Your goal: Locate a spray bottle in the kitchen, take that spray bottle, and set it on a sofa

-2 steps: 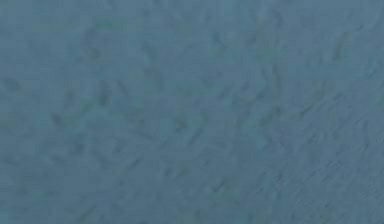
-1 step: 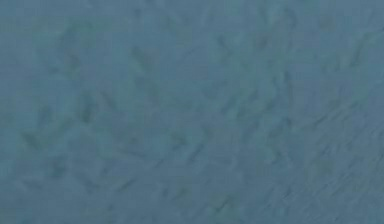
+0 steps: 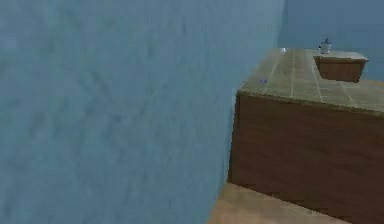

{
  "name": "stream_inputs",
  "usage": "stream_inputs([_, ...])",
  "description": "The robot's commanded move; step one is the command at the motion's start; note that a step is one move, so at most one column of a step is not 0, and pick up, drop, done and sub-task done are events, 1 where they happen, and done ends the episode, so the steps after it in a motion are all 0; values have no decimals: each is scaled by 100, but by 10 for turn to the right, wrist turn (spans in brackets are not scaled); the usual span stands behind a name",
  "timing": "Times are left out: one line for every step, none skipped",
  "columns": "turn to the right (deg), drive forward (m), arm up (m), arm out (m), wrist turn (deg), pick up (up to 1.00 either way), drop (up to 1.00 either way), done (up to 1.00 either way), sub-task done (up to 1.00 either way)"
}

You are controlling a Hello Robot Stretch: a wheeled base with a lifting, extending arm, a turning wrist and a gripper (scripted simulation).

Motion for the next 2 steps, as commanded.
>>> stream_inputs([450, 0, 0, 0, 0, 0, 0, 0, 0])
stream_inputs([450, 0, 0, 0, 0, 0, 0, 0, 0])
